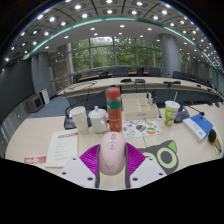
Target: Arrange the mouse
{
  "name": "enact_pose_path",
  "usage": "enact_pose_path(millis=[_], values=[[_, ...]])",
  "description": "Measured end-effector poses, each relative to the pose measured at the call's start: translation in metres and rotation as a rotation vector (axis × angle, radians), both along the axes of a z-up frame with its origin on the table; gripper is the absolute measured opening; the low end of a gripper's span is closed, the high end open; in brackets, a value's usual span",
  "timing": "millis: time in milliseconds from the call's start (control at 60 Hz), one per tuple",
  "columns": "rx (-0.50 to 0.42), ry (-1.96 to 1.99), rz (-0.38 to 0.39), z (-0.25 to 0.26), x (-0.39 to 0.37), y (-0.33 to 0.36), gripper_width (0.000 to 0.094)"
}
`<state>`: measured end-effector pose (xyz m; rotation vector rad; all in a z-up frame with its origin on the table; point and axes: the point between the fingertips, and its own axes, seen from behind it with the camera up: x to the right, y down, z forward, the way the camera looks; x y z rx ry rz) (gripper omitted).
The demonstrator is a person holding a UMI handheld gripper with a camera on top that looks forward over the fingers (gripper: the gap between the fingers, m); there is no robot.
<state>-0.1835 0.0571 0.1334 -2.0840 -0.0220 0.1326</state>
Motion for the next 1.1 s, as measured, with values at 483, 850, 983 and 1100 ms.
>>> enact_pose_path(millis=[483, 850, 983, 1100], values=[[-0.152, -0.092, -0.032, -0.129, 0.161, 0.034, 0.0355], [-0.194, -0.06, -0.032, -0.112, 0.161, 0.004, 0.0856], [-0.168, -0.115, -0.065, -0.071, 0.154, -0.043, 0.0858], [-0.153, -0.091, -0.079, -0.033, 0.134, -0.101, 0.0857]])
